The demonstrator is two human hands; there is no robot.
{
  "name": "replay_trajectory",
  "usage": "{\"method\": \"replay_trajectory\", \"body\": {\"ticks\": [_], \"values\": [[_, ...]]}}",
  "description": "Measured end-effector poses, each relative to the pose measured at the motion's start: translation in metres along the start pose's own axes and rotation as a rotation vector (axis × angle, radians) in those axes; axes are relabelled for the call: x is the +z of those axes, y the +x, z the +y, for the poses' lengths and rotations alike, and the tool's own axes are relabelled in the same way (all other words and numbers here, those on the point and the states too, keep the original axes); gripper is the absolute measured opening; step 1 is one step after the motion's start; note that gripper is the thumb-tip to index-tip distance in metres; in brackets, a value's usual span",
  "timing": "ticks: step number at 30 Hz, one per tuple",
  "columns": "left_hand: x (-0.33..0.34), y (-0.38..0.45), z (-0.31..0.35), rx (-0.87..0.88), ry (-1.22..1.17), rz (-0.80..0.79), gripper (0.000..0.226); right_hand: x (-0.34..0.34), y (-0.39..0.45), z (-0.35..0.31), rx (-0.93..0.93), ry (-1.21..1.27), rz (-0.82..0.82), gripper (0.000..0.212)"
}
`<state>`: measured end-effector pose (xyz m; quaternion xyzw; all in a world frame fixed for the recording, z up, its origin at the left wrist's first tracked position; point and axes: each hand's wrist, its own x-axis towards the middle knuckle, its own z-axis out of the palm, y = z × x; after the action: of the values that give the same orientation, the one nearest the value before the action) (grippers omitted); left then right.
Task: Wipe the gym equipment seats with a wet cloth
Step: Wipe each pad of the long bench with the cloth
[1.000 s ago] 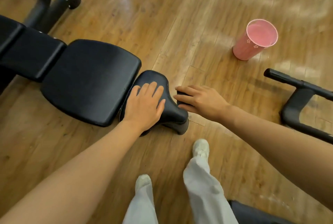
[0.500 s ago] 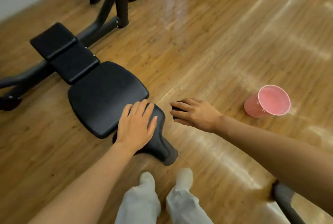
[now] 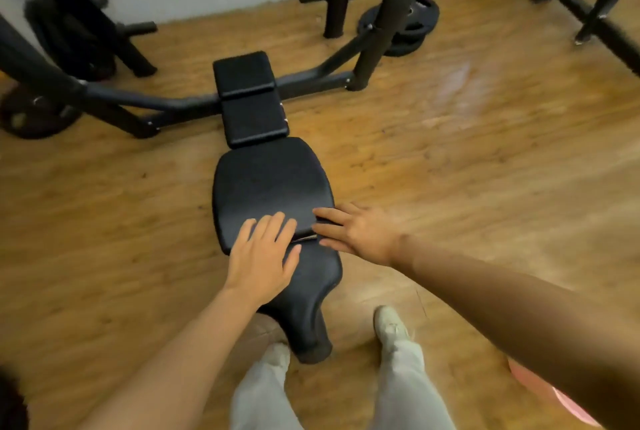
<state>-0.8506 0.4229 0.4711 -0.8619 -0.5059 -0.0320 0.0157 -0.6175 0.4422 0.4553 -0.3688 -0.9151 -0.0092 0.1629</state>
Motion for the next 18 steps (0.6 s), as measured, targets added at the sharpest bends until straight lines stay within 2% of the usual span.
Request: {"method": "replay_trajectory", "body": {"ticks": [3,7,13,18], "values": [[-0.004,0.007,0.024,-0.227,-0.003,-0.004,0.049,-0.014,0.015,0.041,-0.117,0.07,-0.023,0.04],[-0.014,-0.004,0.064,-0.454,-0.013,-0.004,0.051,-0.027,0.027,0.055,-0.298,0.144,-0.089,0.044],[-0.023,-0.035,0.106,-0.711,-0.021,-0.01,0.054,-0.035,0.038,0.043,-0.463,0.226,-0.142,0.044],[-0.011,-0.069,0.123,-0.864,-0.011,-0.003,0.055,-0.02,0.033,0.022,-0.511,0.29,-0.23,0.048]]}}
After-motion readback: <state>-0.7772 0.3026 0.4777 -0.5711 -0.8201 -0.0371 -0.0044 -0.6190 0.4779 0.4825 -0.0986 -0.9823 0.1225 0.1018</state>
